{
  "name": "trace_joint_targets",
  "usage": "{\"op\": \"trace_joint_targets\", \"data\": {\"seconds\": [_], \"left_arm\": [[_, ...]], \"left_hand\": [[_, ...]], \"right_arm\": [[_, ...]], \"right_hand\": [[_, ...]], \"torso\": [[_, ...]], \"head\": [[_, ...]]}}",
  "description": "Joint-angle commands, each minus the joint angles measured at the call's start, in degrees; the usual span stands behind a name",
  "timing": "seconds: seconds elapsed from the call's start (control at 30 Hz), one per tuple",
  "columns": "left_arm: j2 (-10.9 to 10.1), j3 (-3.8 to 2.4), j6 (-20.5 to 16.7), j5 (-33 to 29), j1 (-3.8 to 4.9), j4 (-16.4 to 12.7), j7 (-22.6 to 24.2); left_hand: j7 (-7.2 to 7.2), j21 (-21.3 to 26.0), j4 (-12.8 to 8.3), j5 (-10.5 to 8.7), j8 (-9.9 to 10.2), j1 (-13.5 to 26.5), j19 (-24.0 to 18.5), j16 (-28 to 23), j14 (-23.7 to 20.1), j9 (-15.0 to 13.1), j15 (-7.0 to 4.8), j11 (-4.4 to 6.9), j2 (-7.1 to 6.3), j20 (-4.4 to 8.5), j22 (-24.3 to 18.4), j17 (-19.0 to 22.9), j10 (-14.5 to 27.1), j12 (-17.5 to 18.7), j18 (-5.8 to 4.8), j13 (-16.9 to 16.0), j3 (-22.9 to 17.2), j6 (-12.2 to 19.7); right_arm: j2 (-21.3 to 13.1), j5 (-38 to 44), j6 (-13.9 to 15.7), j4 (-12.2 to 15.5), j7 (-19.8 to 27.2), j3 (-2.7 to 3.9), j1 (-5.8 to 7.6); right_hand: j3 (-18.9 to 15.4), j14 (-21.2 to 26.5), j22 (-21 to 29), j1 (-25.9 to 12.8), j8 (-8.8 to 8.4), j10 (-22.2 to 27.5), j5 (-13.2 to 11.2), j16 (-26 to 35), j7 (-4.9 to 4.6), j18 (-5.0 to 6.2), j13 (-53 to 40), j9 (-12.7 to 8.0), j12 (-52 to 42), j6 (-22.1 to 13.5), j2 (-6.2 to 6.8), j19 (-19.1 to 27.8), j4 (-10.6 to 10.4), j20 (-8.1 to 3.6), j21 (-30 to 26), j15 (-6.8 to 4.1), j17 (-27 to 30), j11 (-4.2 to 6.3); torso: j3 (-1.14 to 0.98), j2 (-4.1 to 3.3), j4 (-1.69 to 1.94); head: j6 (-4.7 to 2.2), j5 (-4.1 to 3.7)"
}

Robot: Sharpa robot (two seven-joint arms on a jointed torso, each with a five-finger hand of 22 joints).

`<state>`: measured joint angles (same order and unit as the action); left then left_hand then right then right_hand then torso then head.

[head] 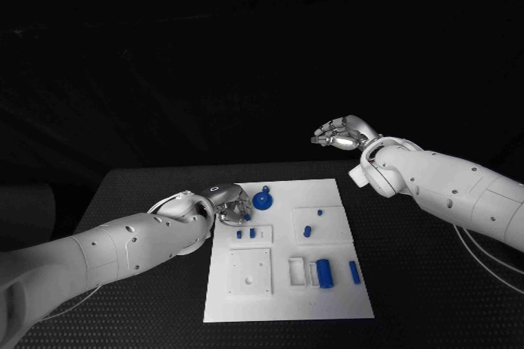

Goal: Assemble the parts on the task board

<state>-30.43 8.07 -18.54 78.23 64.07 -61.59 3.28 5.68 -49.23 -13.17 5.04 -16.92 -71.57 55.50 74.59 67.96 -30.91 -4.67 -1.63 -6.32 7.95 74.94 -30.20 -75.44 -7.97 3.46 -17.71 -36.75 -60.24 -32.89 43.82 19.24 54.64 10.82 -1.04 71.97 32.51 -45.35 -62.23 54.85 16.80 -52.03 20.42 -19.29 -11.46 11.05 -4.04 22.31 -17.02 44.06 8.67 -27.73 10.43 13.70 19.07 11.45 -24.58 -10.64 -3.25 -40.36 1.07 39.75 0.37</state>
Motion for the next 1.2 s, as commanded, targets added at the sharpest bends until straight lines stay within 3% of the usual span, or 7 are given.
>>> {"op": "trace_joint_targets", "data": {"seconds": [0.03, 1.03, 1.2], "left_arm": [[0.32, -0.01, 1.26, 0.13, 0.02, 0.10, -0.01], [1.47, 0.10, 4.92, 1.17, 0.02, 0.36, -0.42], [1.28, 0.10, 4.17, 0.57, 0.02, 0.44, -0.07]], "left_hand": [[0.06, 0.26, 0.02, 0.25, -0.16, 0.36, 0.30, -0.31, 0.37, -0.04, -0.03, -0.09, 0.09, 1.96, 0.67, 0.08, -0.44, 0.34, 0.62, -0.05, -0.37, -0.20], [0.14, 0.31, -0.15, 0.13, -0.02, 0.57, 0.16, -0.43, 0.22, 0.04, 0.03, -0.15, 0.18, 1.98, 0.78, 0.07, -0.35, 0.51, 0.48, -0.03, -0.38, -0.04], [1.18, 0.43, -0.64, -0.38, 1.56, 0.82, -0.30, -0.79, -0.34, 0.76, 0.37, -0.50, -0.63, 1.88, 0.95, 0.12, 0.49, 1.07, 0.29, 0.13, -0.13, 2.71]], "right_arm": [[0.00, 0.19, -0.58, 0.10, 0.46, 0.01, -0.01], [-0.12, 0.20, -0.57, 0.24, 0.41, 0.01, -0.01], [-0.15, 0.20, -0.54, 0.24, 0.41, 0.02, -0.01]], "right_hand": [[-0.28, 0.25, -0.07, -0.12, 0.28, -0.26, 0.20, -0.28, -1.08, 0.57, 0.09, -0.05, 0.21, 0.02, -0.52, 0.16, -0.07, 0.40, -0.28, -0.04, 0.07, -0.08], [-0.29, 0.26, -0.12, -0.17, 0.30, -0.27, 0.20, -0.31, -1.08, 0.61, 0.09, -0.10, 0.21, 0.02, -0.52, 0.16, -0.08, 0.43, -0.33, -0.04, 0.12, -0.09], [-0.29, 0.27, -0.13, -0.17, 0.30, -0.27, 0.20, -0.31, -1.08, 0.61, 0.09, -0.11, 0.21, 0.02, -0.51, 0.16, -0.08, 0.43, -0.34, -0.04, 0.13, -0.09]], "torso": [[-0.03, -0.01, -0.01], [-0.03, 0.02, -0.02], [-0.01, 0.03, 0.01]], "head": [[0.05, -0.01], [0.17, -0.13], [0.11, -0.11]]}}
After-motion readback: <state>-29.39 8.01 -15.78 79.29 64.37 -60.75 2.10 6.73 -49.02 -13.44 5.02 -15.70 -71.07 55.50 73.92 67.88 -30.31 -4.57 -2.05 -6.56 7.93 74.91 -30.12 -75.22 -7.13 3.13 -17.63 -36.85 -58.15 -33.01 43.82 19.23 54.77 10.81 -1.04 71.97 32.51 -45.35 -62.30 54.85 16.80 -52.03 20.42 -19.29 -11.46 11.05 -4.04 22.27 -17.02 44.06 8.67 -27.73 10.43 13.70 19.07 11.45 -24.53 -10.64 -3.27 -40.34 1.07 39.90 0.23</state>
